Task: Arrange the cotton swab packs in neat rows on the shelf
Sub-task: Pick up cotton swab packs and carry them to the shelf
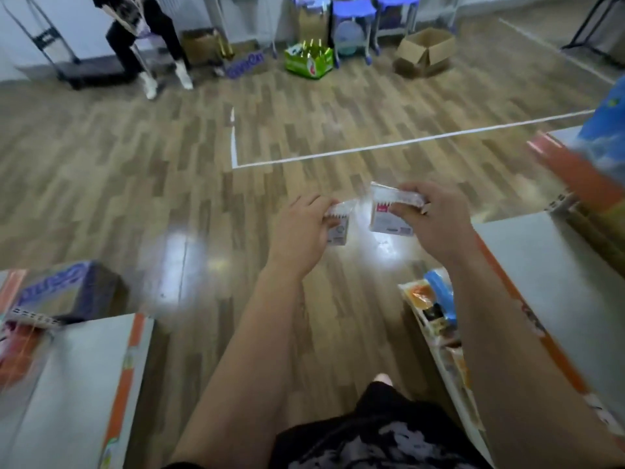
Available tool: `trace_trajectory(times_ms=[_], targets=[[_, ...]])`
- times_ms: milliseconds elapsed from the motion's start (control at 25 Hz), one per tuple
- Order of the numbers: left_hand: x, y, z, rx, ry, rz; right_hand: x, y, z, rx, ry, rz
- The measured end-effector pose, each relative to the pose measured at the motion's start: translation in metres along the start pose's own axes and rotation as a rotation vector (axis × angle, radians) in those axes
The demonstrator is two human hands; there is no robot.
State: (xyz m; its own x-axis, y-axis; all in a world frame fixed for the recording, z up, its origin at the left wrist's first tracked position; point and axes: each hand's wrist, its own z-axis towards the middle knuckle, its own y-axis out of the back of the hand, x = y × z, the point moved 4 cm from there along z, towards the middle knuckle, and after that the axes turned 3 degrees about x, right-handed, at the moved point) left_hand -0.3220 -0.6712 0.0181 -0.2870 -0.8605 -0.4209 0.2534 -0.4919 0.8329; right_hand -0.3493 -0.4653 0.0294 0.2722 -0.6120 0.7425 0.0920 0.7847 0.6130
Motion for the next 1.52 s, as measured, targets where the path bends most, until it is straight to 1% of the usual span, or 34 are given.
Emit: trace_trajectory(times_ms=[160, 320, 400, 560, 640, 760, 840, 1000, 1200, 1320, 1520], targets=[[0.051, -0.014, 0.046, -0.007, 0.084, 0.026, -0.007, -0.048, 0.073, 0.093, 0.0, 0.121], [0.102, -0.024, 0.116, -0.044, 0.188, 0.036, -0.011, -0.086, 0.163, 0.198, 0.011, 0.237], [0.124, -0.025, 0.156, -0.072, 0.227, 0.017, -0.012, -0.102, 0.214, 0.251, 0.028, 0.236], [0.169, -0.014, 0.215, -0.173, 0.318, 0.023, -0.002, -0.143, 0.304, 0.35, 0.147, 0.197], [0.193, -0.006, 0.226, -0.217, 0.374, 0.063, 0.003, -0.169, 0.334, 0.381, 0.17, 0.181], [0.242, 0.012, 0.233, -0.259, 0.46, 0.165, 0.016, -0.225, 0.376, 0.475, 0.236, 0.168], [0.28, 0.022, 0.239, -0.279, 0.522, 0.2, 0.033, -0.265, 0.4, 0.524, 0.302, 0.154], [0.361, 0.042, 0.253, -0.297, 0.602, 0.231, 0.078, -0.337, 0.447, 0.531, 0.36, 0.204], [0.486, 0.109, 0.275, -0.346, 0.698, 0.256, 0.157, -0.457, 0.522, 0.614, 0.417, 0.266], [0.541, 0.146, 0.286, -0.37, 0.712, 0.277, 0.205, -0.512, 0.553, 0.626, 0.446, 0.281], [0.633, 0.183, 0.291, -0.386, 0.828, 0.305, 0.26, -0.611, 0.598, 0.707, 0.49, 0.299]])
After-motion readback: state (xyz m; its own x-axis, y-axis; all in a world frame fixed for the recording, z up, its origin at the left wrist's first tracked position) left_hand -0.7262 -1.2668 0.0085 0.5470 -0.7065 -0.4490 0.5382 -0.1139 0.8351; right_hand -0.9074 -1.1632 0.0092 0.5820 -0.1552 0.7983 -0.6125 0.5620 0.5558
